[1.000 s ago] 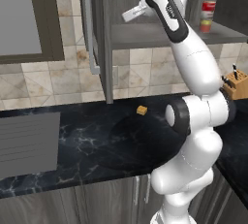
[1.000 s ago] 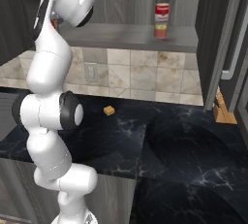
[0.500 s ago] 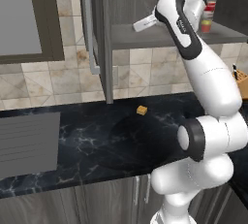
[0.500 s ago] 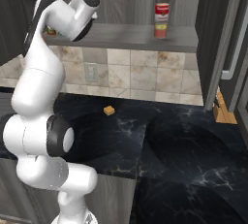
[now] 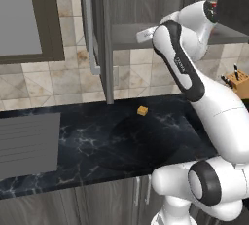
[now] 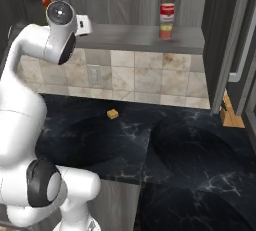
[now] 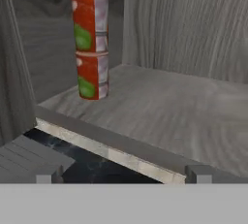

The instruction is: Stack two cans on top of the other two cans in the cabinet.

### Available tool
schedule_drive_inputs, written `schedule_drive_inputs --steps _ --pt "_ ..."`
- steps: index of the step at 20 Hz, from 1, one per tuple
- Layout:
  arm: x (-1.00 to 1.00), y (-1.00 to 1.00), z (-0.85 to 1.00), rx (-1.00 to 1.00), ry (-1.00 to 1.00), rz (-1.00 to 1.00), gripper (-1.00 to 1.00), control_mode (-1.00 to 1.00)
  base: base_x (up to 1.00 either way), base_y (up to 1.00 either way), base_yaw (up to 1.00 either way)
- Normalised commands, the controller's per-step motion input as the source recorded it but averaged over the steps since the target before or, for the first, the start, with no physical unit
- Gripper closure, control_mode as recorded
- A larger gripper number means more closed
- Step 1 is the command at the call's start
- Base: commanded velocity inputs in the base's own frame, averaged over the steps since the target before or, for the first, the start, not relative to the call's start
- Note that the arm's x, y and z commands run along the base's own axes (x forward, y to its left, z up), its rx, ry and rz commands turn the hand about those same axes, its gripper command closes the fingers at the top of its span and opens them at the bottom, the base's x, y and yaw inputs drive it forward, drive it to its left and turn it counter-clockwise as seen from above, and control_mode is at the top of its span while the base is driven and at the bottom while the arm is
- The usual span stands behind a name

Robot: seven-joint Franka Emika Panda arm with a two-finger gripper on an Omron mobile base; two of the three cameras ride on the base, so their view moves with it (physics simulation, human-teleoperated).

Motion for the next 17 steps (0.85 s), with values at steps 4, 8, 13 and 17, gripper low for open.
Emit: schedule_drive_inputs --steps 4,8,13,17 --pt "-0.67 -0.18 -0.09 0.01 0.12 -0.32 -1.00 -1.00 0.00 0.00 0.00" --pt "-0.61 -0.20 -0.16 0.00 0.25 -0.34 -1.00 -1.00 0.00 0.00 0.00" --pt "-0.62 -0.21 -0.27 0.00 0.30 -0.31 -1.00 -1.00 0.00 0.00 0.00" --pt "-0.63 -0.17 -0.55 0.00 0.30 -0.28 -1.00 -1.00 0.00 0.00 0.00"
